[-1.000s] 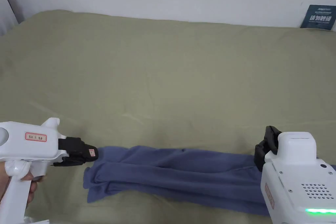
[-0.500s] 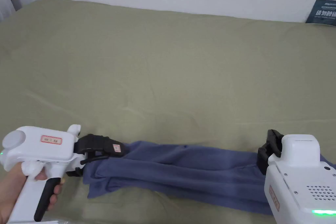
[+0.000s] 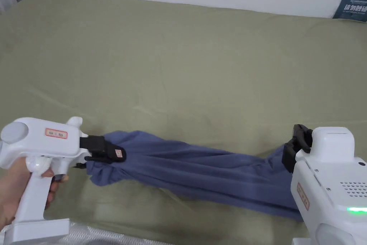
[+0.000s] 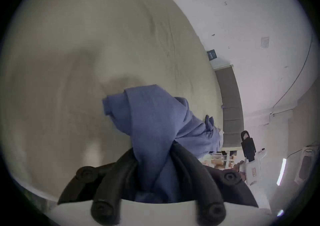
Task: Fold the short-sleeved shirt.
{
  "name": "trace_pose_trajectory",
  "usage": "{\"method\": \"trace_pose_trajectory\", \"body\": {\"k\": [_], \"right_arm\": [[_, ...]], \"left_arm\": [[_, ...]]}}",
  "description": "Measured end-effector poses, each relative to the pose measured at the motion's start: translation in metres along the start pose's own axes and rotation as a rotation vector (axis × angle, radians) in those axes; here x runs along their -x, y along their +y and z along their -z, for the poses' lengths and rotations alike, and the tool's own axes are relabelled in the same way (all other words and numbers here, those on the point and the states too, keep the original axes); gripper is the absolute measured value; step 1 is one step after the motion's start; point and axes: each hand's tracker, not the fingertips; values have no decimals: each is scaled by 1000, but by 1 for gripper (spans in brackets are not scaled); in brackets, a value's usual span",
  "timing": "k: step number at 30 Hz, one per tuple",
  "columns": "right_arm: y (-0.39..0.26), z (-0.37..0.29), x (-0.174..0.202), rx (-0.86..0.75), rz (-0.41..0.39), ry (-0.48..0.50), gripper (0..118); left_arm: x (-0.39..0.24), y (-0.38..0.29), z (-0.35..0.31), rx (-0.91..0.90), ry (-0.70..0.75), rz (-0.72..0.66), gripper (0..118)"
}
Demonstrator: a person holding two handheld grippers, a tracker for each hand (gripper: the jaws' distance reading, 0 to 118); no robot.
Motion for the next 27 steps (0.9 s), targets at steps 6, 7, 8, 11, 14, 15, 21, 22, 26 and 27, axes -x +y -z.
{"method": "trace_pose_trajectory", "body": {"k": [6,7,8,11,14,15,21,22,26,27], "right_arm": [[10,-6,-3,-30,33,13,6],[12,-7,-2,-34,29,14,6],[13,-7,-1,-42,23,16,6],[15,-9,4,-53,10,7,6],[14,-11,5,-59,18,6,6],[13,-12,5,-59,23,7,6],[7,-13,-1,-31,29,13,6],[6,-14,-3,-27,30,16,6],[3,-13,-11,-11,22,0,6],[3,-12,-14,-2,23,-4,6]], "left_arm": [[-31,0,-53,-71,165,127,14],[-41,1,-54,-71,200,180,14],[-53,0,-51,-61,234,219,14],[-96,-8,-28,-39,346,364,14],[-138,-22,11,22,428,512,14],[-151,-27,27,52,469,554,14],[-198,-52,123,162,477,707,14],[-205,-61,140,185,507,726,15],[-203,-82,193,306,418,710,118],[-204,-83,187,264,364,689,107]]}}
